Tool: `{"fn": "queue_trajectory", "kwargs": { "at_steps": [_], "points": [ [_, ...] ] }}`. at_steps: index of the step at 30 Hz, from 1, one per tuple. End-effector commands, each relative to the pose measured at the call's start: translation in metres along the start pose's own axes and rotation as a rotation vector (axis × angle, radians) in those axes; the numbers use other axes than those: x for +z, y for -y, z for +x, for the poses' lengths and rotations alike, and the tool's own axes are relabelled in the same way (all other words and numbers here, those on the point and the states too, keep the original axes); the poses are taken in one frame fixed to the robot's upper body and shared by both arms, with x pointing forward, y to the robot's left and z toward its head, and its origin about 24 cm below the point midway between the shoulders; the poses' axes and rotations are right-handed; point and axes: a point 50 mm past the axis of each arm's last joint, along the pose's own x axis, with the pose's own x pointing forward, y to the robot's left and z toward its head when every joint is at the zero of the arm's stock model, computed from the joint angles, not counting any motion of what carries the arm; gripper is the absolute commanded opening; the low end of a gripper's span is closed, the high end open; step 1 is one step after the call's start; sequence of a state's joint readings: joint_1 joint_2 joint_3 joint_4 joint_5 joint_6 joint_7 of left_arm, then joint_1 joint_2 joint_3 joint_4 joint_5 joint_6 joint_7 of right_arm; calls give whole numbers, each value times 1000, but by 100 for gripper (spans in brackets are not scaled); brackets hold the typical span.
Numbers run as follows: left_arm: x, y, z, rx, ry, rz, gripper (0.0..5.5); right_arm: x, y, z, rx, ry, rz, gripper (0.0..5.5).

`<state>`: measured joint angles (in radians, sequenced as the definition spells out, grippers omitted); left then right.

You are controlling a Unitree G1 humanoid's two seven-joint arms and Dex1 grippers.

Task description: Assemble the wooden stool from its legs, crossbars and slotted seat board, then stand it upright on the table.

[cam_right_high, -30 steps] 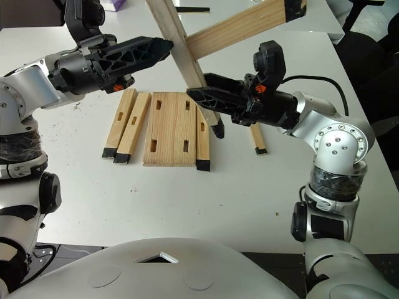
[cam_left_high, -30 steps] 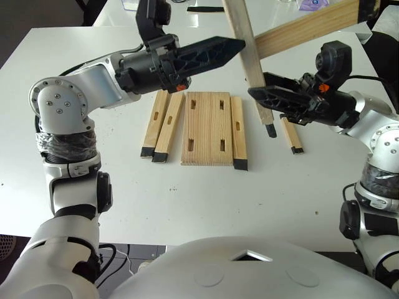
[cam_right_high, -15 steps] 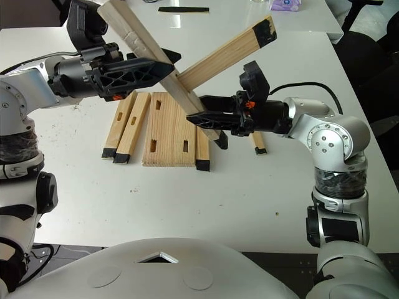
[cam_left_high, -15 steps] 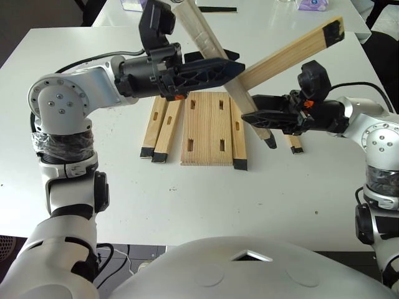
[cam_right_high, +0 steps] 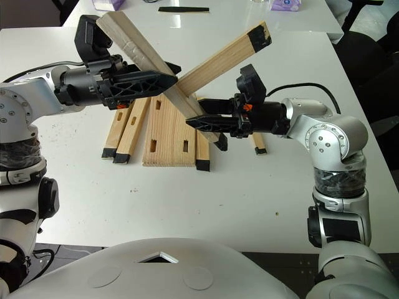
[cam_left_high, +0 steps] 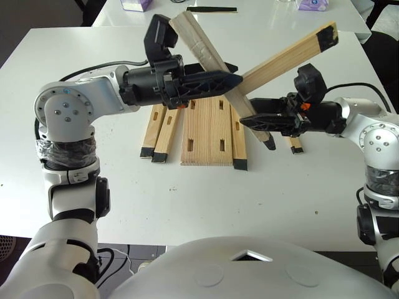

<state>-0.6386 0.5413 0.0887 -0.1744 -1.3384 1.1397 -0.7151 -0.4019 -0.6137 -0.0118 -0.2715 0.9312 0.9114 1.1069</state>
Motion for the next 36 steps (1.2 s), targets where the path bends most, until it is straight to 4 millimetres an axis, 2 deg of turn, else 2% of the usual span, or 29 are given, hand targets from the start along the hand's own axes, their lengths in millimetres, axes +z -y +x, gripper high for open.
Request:
{"fn": "queue_trajectory", "kwargs": {
  "at_steps": [1,6,12,13,16,21,25,29,33,36],
  "points": [
    [1,2,-2,2,3,27,224,-1,0,-4,-23,-16,-9,204],
    [0,3,-4,8,15,43,221,2,2,-7,-53,16,-5,204],
    [-3,-2,-7,60,42,96,215,-5,5,-12,-124,32,-39,204],
    [-2,-4,-7,80,54,118,214,-5,7,-13,-138,41,-61,240],
    [0,-10,-5,135,105,160,212,-3,10,-21,-144,58,-71,268],
    [-6,-16,-9,213,182,181,210,-2,14,-29,-210,67,-64,346],
    [-16,-14,-25,332,255,260,209,-1,24,-42,-362,22,-72,377],
    [-33,-15,-51,443,150,397,209,3,33,-48,-498,71,-87,377],
    [-30,-17,-80,467,15,486,209,-1,48,-43,-686,136,-123,377],
    [-26,-17,-96,461,-87,553,209,2,67,-42,-844,186,-143,377]
  ]
}}
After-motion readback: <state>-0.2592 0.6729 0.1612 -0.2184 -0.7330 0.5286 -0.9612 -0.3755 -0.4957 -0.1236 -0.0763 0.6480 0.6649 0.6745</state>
